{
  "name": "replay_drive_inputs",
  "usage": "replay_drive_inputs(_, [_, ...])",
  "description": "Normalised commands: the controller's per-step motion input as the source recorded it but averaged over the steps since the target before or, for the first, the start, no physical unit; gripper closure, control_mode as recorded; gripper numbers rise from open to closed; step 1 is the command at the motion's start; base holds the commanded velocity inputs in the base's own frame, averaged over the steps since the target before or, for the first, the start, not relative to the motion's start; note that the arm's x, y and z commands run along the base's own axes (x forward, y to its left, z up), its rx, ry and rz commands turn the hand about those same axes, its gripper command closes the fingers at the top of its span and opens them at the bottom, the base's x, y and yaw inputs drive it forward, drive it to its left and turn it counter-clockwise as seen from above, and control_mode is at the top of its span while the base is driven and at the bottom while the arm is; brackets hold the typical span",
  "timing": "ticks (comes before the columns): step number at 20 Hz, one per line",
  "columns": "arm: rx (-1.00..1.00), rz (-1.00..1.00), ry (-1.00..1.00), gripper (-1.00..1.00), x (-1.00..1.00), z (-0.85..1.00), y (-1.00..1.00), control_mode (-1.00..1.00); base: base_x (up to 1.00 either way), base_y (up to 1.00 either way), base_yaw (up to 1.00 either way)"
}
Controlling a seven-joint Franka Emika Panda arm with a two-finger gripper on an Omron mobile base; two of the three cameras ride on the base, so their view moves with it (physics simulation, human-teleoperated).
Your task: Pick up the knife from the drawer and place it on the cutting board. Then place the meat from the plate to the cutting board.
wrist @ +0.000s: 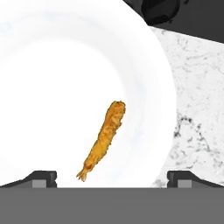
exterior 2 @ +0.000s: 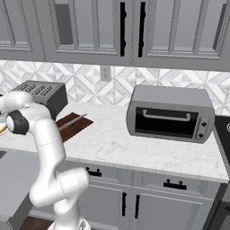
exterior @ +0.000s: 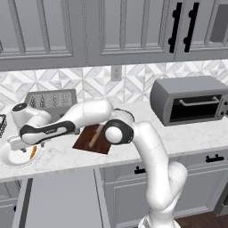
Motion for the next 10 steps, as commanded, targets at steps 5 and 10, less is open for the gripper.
replay_drive_inputs(5, [0.00,0.00,0.00,-1.00,0.20,-0.05,0.17,-1.00,0.00,0.00,0.00])
replay_drive_inputs(10, [0.00,0.00,0.00,-1.00,0.11,-0.20,0.12,-1.00,0.00,0.00,0.00])
